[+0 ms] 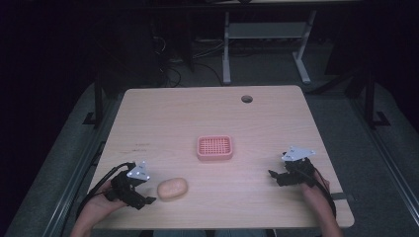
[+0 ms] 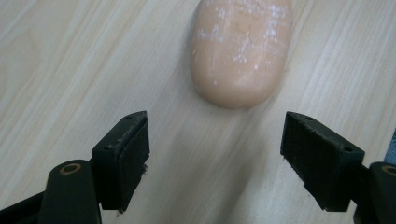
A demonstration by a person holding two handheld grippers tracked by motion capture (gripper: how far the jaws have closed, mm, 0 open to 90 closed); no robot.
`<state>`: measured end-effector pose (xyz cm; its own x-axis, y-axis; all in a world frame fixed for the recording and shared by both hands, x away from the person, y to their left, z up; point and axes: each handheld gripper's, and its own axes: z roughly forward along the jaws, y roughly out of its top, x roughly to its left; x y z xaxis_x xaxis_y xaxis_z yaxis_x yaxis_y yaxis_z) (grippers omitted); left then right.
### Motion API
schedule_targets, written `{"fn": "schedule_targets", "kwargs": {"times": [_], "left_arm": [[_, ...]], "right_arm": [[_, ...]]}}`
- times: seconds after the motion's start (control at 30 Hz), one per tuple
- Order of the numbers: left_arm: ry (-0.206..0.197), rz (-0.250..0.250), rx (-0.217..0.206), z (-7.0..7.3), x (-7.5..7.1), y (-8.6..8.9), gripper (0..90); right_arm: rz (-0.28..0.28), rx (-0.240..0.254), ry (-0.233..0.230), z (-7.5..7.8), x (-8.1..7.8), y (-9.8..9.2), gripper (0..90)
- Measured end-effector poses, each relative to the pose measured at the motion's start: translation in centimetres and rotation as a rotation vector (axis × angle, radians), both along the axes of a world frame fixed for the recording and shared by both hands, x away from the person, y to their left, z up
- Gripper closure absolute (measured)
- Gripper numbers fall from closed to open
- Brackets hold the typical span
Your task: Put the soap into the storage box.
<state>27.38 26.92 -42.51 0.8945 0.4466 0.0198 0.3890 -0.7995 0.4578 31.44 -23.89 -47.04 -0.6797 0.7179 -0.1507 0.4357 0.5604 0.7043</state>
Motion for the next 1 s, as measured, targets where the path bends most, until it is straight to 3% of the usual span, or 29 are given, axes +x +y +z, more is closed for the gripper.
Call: {"fn": "schedule_targets", "kwargs": {"times": [1.0], "left_arm": [[-0.012,-0.023,0.007,0.17,-0.43,-0.95,23.1]], "right_arm": [[0.017,-0.017,-0.020,0.22,-0.21,0.15,14.7]]}}
